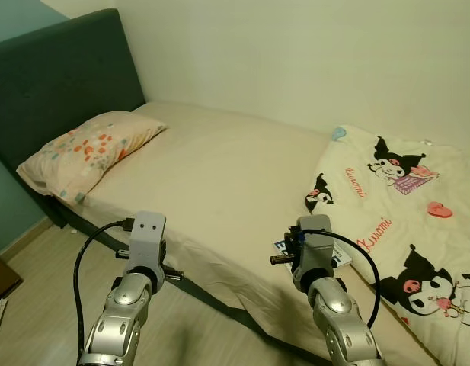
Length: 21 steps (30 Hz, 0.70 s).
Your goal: Clean up the room
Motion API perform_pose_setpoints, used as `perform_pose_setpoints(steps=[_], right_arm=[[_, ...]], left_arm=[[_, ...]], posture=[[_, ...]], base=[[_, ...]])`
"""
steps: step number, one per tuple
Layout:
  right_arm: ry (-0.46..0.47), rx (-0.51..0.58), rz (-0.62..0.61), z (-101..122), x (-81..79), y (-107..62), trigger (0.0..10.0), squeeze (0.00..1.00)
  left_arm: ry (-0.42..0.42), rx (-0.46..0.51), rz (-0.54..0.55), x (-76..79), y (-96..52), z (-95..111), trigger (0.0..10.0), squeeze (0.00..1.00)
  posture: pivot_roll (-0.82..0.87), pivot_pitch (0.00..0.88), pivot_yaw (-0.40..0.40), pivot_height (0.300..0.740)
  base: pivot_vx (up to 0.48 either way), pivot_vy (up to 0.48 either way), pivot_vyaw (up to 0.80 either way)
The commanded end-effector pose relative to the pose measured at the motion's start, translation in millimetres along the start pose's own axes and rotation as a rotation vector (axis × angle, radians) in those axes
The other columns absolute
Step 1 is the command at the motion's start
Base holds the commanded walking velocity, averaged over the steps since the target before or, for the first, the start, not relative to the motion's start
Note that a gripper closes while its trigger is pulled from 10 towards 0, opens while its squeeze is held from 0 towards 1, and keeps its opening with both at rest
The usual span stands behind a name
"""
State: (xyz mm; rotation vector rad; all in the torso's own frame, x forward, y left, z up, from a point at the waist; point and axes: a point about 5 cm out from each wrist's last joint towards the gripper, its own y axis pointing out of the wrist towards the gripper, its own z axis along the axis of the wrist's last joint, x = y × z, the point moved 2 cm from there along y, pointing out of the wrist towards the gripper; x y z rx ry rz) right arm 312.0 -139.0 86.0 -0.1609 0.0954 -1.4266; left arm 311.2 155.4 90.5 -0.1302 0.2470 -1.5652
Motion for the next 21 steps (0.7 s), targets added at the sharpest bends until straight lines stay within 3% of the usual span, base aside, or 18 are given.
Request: perform_pose_setpoints(steps=[1,6,13,21], right_arm=[[0.021,-0.013,-0.003,-3.0,0.3,-0.2,10.0,0.0],[0.02,-0.015,-0.003,-3.4,0.9,-0.5,10.0,0.0],[0.019,-0.017,0.006,-3.0,-1.0,0.2,10.0,0.0],[0.019,-0.016,0.011,-1.9,-1.1,0.9,10.0,0.0]], left_arm=[[-0.002,-0.014,0.018,-2.3,1.3,-3.2,10.0,0.0],[-0.011,-0.022,0.022,-3.0,1.0,-5.3,10.0,0.0],[-0.005,-0.022,0.025,-4.6,-0.7,-7.1,10.0,0.0],[-0.01,-0.013,0.034,-4.7,-0.4,-5.7,10.0,0.0]], posture=[[-0.1,0.079,0.065,0.74],[-0.1,0.081,0.064,0.74],[-0.1,0.086,0.053,0.74],[-0.1,0.085,0.049,0.74]], base=[[0.0,0.0,0.0],[0.0,0.0,0.0],[0.0,0.432,0.0],[0.0,0.0,0.0]])
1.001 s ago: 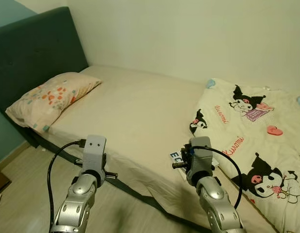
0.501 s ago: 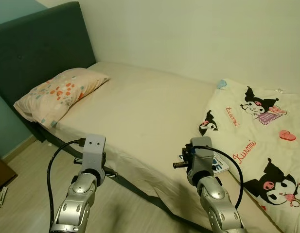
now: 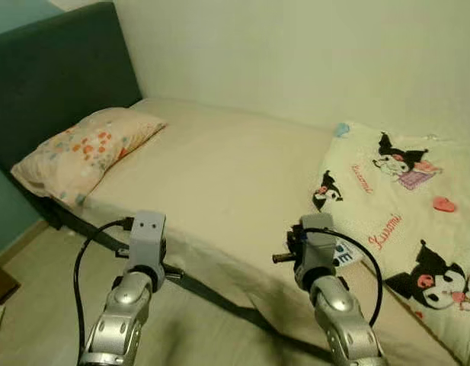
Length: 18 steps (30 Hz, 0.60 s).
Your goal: Clean up the room
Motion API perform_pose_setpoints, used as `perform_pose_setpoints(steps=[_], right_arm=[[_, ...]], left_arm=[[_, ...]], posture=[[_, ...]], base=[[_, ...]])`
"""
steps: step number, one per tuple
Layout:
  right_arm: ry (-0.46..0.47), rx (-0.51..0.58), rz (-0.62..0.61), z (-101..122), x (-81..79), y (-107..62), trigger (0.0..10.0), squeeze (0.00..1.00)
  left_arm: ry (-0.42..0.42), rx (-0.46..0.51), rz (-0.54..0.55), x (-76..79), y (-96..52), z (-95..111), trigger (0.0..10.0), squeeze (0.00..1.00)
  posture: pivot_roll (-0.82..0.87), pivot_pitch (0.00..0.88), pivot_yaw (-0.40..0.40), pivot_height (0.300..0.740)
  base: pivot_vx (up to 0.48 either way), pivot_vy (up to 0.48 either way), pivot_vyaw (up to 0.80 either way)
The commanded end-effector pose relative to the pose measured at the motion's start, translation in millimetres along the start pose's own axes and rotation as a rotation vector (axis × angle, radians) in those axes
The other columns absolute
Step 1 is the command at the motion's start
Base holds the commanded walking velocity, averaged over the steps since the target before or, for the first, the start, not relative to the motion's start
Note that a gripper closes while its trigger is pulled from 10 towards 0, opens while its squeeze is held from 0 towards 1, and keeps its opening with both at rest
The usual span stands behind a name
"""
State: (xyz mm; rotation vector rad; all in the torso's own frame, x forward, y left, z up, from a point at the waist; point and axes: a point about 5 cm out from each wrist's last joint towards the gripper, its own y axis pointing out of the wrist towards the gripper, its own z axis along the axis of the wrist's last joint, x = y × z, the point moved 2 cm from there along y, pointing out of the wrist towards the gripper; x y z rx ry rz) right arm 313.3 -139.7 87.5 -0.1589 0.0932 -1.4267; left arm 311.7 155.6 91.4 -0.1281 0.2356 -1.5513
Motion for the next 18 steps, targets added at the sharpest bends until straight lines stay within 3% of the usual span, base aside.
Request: perform_pose_setpoints(steps=[1,11,18], right_arm=[[0.02,-0.018,0.012,-3,-1.8,0.1,10.0,0.0],[0.024,-0.012,-0.006,-3,-1.2,0.6,10.0,0.0],[-0.067,-0.012,-0.115,-8,12.9,-2.5,10.0,0.0]], left_arm=[[-0.007,-0.018,0.021,-4.3,-0.5,-6,10.0,0.0],[0.017,-0.026,0.002,-2.0,0.0,-9,10.0,0.0],[-0.014,-0.016,0.005,-5.1,-4.2,-19,10.0,0.0]], posture=[[-0.1,0.086,0.05,0.74],[-0.1,0.083,0.058,0.74],[-0.11,0.08,0.057,0.74]], base=[[0.0,0.0,0.0],[0.0,0.0,0.0],[0.0,0.0,0.0]])
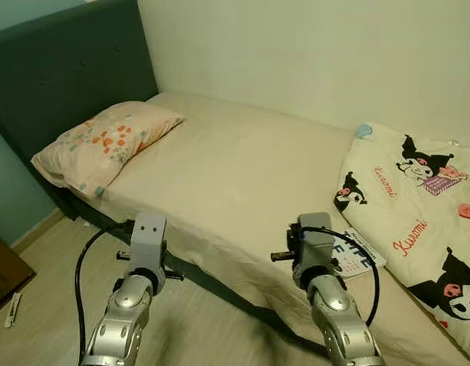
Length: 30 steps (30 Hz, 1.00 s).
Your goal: Clean up the room
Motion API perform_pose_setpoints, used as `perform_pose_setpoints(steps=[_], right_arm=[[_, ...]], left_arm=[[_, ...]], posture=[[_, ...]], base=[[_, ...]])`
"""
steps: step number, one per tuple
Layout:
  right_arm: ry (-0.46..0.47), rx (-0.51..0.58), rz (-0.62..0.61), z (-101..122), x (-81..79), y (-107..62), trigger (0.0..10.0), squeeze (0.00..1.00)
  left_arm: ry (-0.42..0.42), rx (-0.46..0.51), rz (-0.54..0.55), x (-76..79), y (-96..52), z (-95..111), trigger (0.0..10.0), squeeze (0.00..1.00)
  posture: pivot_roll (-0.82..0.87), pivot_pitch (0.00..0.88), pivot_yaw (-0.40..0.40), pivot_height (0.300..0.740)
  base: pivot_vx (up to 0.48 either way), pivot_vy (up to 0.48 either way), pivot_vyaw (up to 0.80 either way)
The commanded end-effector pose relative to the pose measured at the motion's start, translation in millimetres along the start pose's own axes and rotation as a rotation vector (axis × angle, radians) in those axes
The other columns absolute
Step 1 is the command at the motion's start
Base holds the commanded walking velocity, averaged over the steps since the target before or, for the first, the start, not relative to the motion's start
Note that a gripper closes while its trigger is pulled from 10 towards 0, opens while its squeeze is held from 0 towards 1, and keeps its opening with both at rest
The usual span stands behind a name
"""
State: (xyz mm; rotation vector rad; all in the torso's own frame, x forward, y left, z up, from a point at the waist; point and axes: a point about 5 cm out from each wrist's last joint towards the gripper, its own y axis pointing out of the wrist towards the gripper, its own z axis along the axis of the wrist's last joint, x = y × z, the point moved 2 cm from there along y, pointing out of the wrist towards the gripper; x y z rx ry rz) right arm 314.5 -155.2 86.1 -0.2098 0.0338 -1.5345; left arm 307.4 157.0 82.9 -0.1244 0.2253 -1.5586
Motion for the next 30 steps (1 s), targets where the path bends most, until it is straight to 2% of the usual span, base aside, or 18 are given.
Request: perform_pose_setpoints(steps=[1,6,21,30], right_arm=[[-0.012,-0.014,-0.009,-7,-0.7,-2.7,10.0,0.0],[-0.009,-0.019,-0.021,-8,3.0,-3.9,10.0,0.0],[-0.028,-0.032,-0.053,-10,6.9,-3.7,10.0,0.0],[-0.015,-0.031,-0.034,-9,1.9,-3.0,10.0,0.0]], left_arm=[[-0.015,-0.028,0.02,-5.9,-3.2,-10,10.0,0.0],[-0.013,-0.035,0.029,-8.0,-4.8,-12,10.0,0.0],[-0.031,0.013,-0.01,0.2,-4.6,-5,10.0,0.0],[-0.04,0.032,-0.015,0.0,-3.7,-1,10.0,0.0]], posture=[[-0.11,0.079,0.056,0.74],[-0.11,0.081,0.048,0.74],[-0.12,0.083,0.042,0.74],[-0.11,0.077,0.04,0.74]], base=[[0.0,0.0,0.0],[0.0,0.0,0.0],[0.0,0.0,0.0],[0.32,0.0,0.0]])
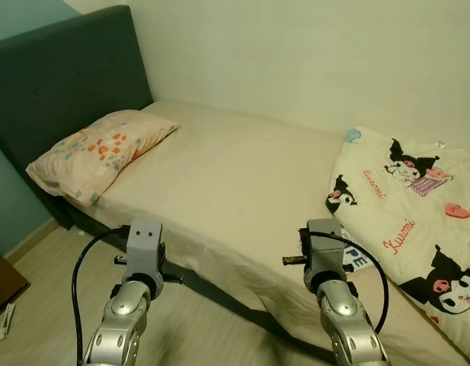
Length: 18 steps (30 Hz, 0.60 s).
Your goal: Clean up the room
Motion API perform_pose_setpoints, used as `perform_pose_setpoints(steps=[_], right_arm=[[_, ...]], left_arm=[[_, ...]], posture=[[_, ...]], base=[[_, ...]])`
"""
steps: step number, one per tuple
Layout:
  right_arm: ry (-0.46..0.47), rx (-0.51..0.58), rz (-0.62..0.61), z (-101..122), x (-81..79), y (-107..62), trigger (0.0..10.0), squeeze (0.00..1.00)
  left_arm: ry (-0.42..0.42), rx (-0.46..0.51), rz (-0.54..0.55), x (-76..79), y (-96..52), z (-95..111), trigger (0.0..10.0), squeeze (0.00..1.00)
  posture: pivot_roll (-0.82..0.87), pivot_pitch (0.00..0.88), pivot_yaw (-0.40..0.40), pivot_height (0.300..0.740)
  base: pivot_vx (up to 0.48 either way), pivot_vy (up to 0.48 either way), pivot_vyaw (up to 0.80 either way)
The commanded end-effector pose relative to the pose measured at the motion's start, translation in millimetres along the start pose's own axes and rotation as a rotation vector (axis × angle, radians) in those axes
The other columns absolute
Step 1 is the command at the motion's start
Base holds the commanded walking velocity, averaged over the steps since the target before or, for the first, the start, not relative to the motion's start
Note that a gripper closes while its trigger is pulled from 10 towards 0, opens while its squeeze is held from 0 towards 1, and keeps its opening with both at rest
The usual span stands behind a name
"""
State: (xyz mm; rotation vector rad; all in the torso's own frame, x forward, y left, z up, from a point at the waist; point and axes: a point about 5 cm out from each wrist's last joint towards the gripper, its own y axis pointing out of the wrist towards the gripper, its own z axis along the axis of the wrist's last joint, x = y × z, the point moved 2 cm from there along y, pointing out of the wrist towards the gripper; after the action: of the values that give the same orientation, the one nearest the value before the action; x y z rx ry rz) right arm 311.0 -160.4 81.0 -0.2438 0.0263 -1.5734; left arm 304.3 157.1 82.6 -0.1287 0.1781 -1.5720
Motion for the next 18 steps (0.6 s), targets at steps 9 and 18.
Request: perform_pose_setpoints(steps=[9,18], right_arm=[[0.007,-0.008,0.01,-1.9,-2.9,0.9,10.0,0.0],[0.008,0.0,0.017,0.3,-3.8,2.1,10.0,0.0]], left_arm=[[-0.012,0.014,-0.009,0.3,0.3,1.6,10.0,0.0],[-0.011,0.018,-0.007,0.4,1.5,2.1,10.0,0.0]], posture=[[-0.11,0.069,0.04,0.74],[-0.11,0.056,0.038,0.74]], base=[[0.344,0.0,0.0],[0.356,0.0,0.0]])
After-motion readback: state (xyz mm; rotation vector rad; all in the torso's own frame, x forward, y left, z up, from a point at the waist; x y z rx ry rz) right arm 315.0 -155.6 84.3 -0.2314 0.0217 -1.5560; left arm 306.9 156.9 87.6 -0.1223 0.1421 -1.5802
